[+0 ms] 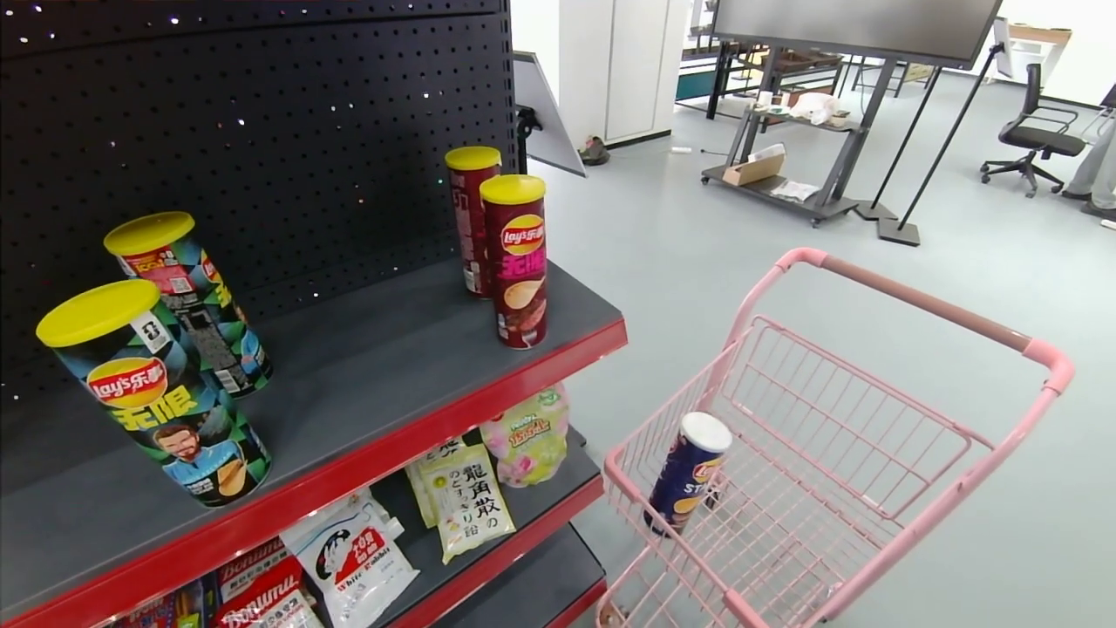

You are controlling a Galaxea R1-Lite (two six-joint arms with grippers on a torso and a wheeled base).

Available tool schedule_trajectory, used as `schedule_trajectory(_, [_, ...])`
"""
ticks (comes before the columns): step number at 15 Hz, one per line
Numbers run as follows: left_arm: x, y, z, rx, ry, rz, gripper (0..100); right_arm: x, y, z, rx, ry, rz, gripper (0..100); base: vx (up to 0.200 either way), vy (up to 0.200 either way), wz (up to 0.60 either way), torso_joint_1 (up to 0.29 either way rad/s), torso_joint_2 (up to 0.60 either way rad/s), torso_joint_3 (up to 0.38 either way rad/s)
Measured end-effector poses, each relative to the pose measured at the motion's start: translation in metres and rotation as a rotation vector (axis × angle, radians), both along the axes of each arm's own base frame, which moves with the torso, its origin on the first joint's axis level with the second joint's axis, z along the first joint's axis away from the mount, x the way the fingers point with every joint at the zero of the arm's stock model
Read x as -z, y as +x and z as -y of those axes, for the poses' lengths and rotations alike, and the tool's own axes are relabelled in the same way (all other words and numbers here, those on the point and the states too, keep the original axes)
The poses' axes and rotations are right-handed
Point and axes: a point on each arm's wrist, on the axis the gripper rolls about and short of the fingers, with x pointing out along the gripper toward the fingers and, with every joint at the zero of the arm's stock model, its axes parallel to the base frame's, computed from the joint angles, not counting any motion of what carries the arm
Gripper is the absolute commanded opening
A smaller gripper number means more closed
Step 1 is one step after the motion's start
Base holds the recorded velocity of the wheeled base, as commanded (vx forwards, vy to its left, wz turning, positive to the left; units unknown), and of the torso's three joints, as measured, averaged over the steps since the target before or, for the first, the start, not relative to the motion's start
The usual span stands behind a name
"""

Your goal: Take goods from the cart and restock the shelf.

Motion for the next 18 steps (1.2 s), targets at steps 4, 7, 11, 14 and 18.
schedule_trajectory(4, [-0.001, 0.001, 0.0, 0.0, -0.002, 0.007, 100, 0.0, 0.0, 0.0, 0.0, 0.001, 0.003, 100, 0.0, 0.0, 0.0, -0.148, 0.35, 0.21])
schedule_trajectory(7, [0.002, 0.001, 0.0, 0.006, 0.0, -0.002, 100, 0.0, 0.0, 0.0, -0.003, 0.001, 0.003, 100, 0.0, 0.0, 0.0, -0.147, 0.37, 0.225])
schedule_trajectory(11, [0.006, 0.003, 0.001, 0.0, 0.011, -0.016, 100, -0.005, 0.0, 0.0, 0.002, 0.042, 0.023, 100, 0.0, 0.0, 0.0, -0.05, 0.14, 0.08])
schedule_trajectory(14, [0.003, 0.008, 0.002, -0.008, 0.0, 0.046, 100, -0.04, 0.015, -0.003, 0.009, 0.174, 0.08, 100, 0.0, 0.0, 0.0, 0.0, 0.0, 0.0])
schedule_trajectory(18, [-0.019, 0.03, 0.009, 0.005, -0.051, 0.147, 100, -0.078, 0.095, -0.02, 0.005, 0.284, -0.033, 100, 0.0, 0.0, 0.0, 0.0, 0.0, 0.0])
